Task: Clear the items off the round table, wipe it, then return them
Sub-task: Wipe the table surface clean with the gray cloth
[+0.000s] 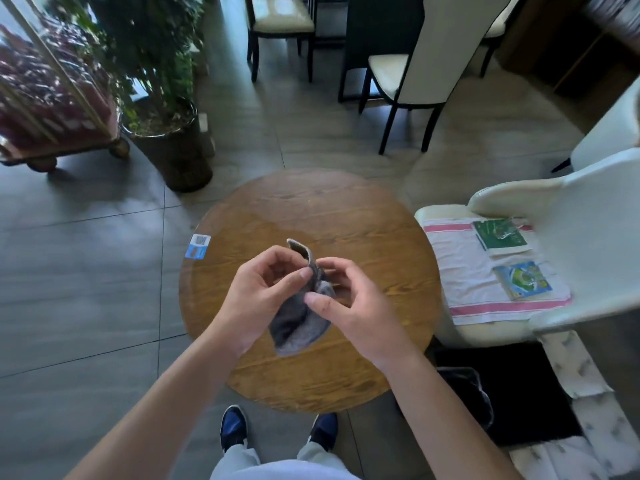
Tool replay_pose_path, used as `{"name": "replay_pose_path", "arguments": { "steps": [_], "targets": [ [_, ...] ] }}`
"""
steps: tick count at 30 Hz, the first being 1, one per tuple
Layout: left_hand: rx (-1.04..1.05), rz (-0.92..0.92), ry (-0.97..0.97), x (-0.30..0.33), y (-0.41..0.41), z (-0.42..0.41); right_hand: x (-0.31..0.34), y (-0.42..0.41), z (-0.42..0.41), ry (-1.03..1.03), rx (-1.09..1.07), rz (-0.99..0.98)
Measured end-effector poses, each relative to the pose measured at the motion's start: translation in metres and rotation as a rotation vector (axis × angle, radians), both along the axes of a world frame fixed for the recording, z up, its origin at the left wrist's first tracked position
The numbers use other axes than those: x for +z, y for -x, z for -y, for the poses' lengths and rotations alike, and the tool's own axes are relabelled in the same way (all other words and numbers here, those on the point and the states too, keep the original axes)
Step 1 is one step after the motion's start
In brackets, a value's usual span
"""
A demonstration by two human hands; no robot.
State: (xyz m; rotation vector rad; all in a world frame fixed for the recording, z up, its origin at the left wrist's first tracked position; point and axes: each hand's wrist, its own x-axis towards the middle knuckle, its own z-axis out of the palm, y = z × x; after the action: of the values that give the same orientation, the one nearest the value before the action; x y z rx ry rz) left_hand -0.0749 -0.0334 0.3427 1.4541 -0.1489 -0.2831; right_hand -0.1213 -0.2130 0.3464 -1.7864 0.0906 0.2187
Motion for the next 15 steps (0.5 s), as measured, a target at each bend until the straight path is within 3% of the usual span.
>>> {"name": "replay_pose_path", "arguments": {
  "steps": [6, 15],
  "targets": [
    [0.068, 0.002, 0.059, 0.016, 0.012, 0.018, 0.008, 0.002, 0.02, -0.073, -0.017, -0.033],
    [0.149, 0.033, 0.013, 0.028, 0.035, 0.013, 0.022, 0.004, 0.038, -0.311, 0.183, -0.056]
  ]
}}
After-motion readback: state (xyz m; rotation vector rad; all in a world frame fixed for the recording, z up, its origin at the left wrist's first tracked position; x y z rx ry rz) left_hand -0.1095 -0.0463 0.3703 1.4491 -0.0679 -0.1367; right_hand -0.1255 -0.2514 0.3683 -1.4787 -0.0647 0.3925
